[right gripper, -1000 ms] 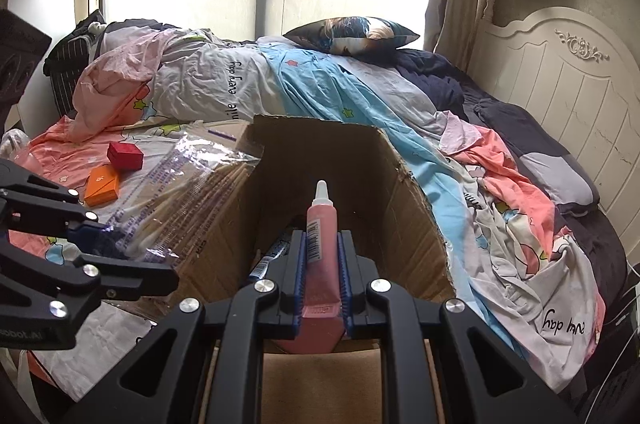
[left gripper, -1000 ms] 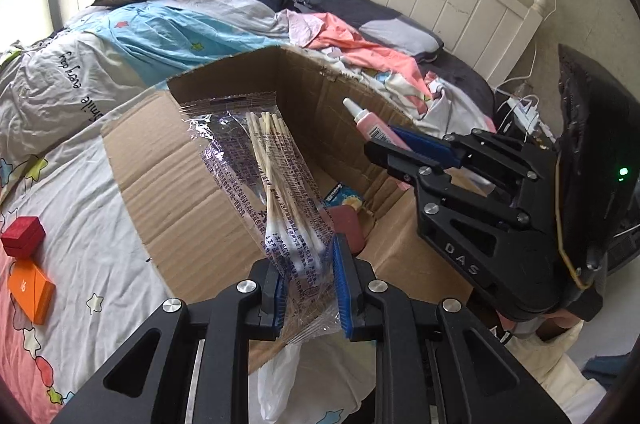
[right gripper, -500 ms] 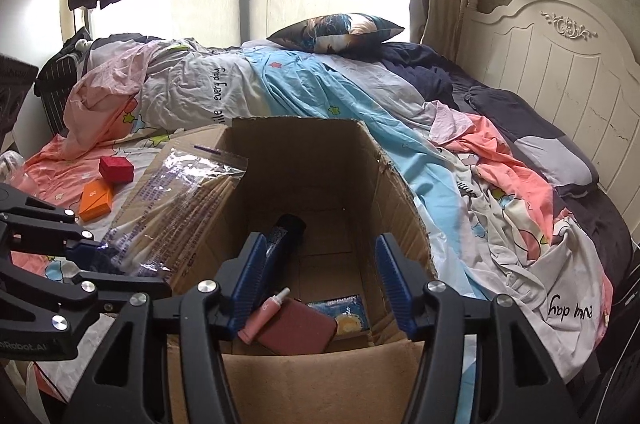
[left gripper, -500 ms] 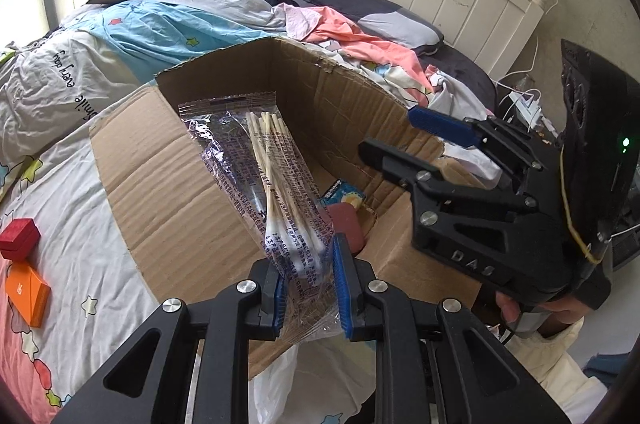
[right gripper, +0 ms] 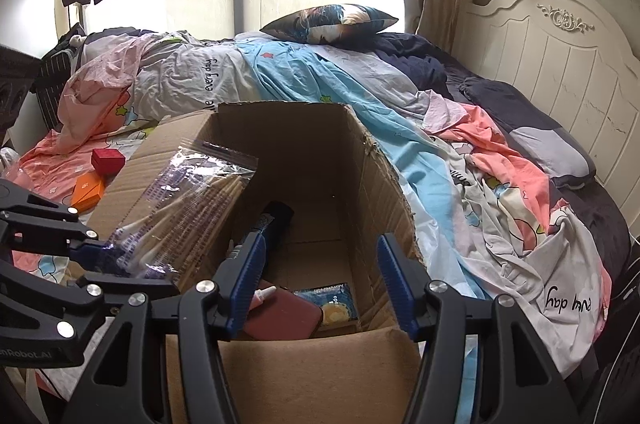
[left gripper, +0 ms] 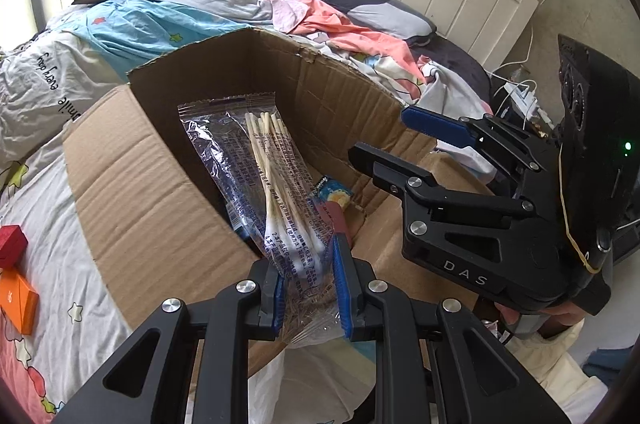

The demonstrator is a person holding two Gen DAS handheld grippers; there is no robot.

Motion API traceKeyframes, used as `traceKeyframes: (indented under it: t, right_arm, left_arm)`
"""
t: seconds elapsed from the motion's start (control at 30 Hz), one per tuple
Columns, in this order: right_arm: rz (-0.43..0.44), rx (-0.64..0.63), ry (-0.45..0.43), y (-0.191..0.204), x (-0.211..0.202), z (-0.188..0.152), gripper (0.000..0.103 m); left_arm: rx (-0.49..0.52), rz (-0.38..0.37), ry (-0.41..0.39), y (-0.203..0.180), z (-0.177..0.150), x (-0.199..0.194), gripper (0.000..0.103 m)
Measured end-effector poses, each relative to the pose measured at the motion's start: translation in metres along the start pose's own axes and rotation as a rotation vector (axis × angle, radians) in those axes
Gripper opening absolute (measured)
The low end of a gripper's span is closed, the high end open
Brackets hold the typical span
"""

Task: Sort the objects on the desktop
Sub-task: 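Open the right gripper to drop the tube while the left gripper releases the swab bag into the box, then move both open grippers back from the box toward the orange and red boxes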

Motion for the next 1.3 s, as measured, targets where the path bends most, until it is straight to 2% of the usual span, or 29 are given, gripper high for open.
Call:
traceKeyframes:
  t: [0.17, 0.23, 0.3, 0.4, 0.5, 0.63, 0.7, 0.73, 0.8, 0.9, 1.03, 1.3]
  right_arm:
    - [0.004, 0.001, 0.006, -0.001, 0.003, -0.002, 0.055]
    - [0.007, 0.005, 0.008, -0.002, 0.004, -0.003, 0.055]
    - [0.009, 0.007, 0.011, -0.003, 0.006, -0.005, 0.055]
    - [0.009, 0.011, 0.013, -0.005, 0.006, -0.006, 0.055]
    - [0.015, 0.018, 0.013, -0.006, 0.005, -0.007, 0.055]
    - [0.014, 0.02, 0.011, -0.007, 0.002, -0.007, 0.055]
    - [0.018, 0.019, 0.008, -0.006, 0.0, -0.006, 0.056]
    - [0.021, 0.02, 0.006, -0.005, -0.001, -0.006, 0.057]
    - [0.029, 0.03, -0.001, -0.004, -0.002, -0.005, 0.069]
    - [0.037, 0.057, -0.009, -0.004, -0.002, -0.003, 0.079]
    - [0.064, 0.096, -0.004, -0.001, -0.003, -0.002, 0.079]
    - [0.067, 0.051, -0.008, 0.021, -0.007, -0.003, 0.079]
  left_arm:
    - [-0.01, -0.001, -0.004, 0.002, 0.002, 0.001, 0.023]
    - [-0.025, 0.003, -0.015, 0.005, 0.004, 0.001, 0.032]
    - [-0.037, -0.02, -0.031, 0.006, 0.006, -0.001, 0.049]
    - [-0.056, -0.04, -0.064, 0.005, 0.009, -0.007, 0.069]
    - [-0.047, 0.001, -0.087, 0.005, 0.01, -0.011, 0.081]
    - [-0.052, 0.023, -0.087, 0.009, 0.009, -0.01, 0.092]
    - [-0.063, 0.051, -0.084, 0.013, 0.008, -0.01, 0.103]
    - [-0.064, 0.06, -0.083, 0.015, 0.006, -0.01, 0.103]
    - [-0.063, 0.075, -0.08, 0.018, 0.003, -0.012, 0.103]
    - [-0.065, 0.107, -0.068, 0.025, -0.003, -0.013, 0.103]
    - [-0.083, 0.143, -0.054, 0.036, -0.013, -0.015, 0.103]
    - [-0.162, 0.113, -0.046, 0.057, -0.028, -0.024, 0.103]
Point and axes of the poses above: each gripper's, at about its wrist camera, not at the fingertips, and x roughly the way its jaws point, y to its left, z to its top, the point moved 7 cm from there along x, roughly the way its jaws point, and after that the axes turned 2 degrees about z, right-handed, at the moved point
